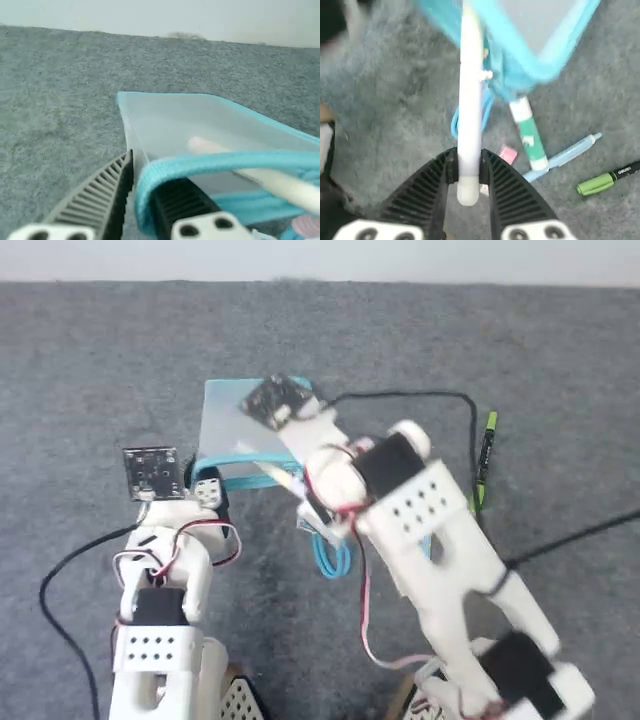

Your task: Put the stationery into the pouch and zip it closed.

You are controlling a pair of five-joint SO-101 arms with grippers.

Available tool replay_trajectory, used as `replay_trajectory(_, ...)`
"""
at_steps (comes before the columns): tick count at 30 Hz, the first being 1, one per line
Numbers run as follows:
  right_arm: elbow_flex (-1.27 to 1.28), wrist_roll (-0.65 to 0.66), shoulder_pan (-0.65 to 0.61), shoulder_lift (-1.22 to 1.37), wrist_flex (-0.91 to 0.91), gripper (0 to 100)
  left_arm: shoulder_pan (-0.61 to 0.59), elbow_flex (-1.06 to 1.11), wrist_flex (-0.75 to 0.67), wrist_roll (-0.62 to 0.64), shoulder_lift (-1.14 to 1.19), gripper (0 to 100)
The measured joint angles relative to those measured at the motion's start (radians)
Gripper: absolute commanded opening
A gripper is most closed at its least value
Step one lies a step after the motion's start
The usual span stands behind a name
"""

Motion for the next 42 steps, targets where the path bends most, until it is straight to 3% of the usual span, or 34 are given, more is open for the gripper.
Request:
replay_trajectory(5, -0.242, -0.017, 0.0, 0.186, 0.017, 3.3, 0.023, 0.0, 0.0, -0.015, 0.0, 1)
replay_trajectory(12, -0.503, -0.017, -0.006, 0.407, 0.054, 26.3, 0.026, 0.0, 0.0, -0.015, 0.0, 1)
replay_trajectory(18, -0.546, 0.014, 0.006, 0.393, 0.054, 27.7, 0.025, 0.0, 0.0, -0.015, 0.0, 1)
replay_trajectory(21, -0.543, 0.014, 0.069, 0.324, 0.054, 27.7, 0.025, 0.0, 0.0, -0.015, 0.0, 1)
replay_trajectory(30, -0.11, 0.018, 0.433, 0.176, 0.046, 27.7, -0.043, 0.0, 0.0, -0.015, 0.0, 1)
replay_trajectory(39, 0.485, 0.018, 0.453, 0.176, -0.27, 27.3, -0.049, 0.0, 0.0, -0.015, 0.0, 1)
replay_trajectory(42, 0.591, 0.012, 0.459, 0.176, -0.356, 22.8, -0.052, 0.0, 0.0, -0.015, 0.0, 1)
